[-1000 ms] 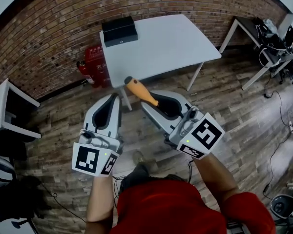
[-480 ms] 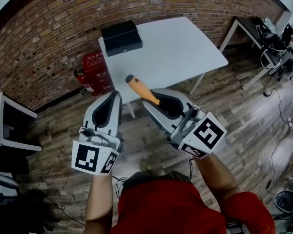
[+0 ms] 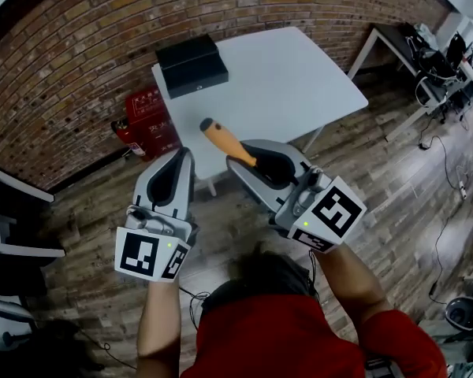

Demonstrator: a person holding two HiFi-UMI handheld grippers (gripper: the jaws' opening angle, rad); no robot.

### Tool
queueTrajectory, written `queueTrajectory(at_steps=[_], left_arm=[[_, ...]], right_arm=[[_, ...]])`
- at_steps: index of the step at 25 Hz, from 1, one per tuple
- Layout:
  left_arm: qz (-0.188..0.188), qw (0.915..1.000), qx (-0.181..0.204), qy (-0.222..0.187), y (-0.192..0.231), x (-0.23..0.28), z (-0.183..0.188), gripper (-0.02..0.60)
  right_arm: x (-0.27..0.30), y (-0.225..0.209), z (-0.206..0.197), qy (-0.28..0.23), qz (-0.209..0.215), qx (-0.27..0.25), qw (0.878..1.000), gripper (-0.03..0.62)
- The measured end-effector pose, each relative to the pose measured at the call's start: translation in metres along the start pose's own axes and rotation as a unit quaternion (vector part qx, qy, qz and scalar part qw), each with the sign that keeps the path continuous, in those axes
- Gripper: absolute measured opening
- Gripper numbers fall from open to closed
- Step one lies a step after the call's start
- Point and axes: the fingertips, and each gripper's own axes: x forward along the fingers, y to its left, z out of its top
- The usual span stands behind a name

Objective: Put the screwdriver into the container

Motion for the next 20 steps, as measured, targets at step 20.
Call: queueTrajectory(at_steps=[20], left_arm=[[0.034,0.9993,-0.004,0.015,0.072,0.100,-0.031,0.012]], right_arm=[[0.061,-0.114,-0.021,0.006,0.026,0.004,1.000,0.089]])
